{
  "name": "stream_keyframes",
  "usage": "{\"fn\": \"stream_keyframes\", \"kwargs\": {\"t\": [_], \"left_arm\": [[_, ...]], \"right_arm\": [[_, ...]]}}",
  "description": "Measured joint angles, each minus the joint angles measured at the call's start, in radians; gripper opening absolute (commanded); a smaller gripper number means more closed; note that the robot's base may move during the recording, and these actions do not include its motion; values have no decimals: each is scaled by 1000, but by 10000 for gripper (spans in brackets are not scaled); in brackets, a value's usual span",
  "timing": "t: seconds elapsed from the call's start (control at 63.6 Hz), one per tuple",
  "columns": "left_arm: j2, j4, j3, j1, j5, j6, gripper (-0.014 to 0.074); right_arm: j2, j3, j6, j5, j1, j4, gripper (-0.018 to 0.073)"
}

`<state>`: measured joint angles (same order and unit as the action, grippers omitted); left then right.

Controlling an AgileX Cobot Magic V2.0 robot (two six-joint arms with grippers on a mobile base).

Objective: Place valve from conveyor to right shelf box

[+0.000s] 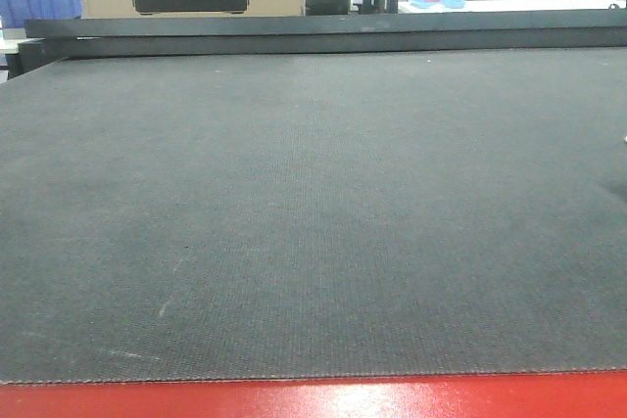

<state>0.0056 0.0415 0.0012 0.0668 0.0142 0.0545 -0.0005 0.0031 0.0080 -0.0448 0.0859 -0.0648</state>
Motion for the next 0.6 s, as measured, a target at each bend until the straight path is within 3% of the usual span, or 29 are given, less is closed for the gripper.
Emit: {"fn": "stream_keyframes", "kwargs": {"t": [0.597], "left_arm": [[0,0,0,0,-4,0,-111]], "right_arm": [[0,0,0,0,0,0,-162]]}}
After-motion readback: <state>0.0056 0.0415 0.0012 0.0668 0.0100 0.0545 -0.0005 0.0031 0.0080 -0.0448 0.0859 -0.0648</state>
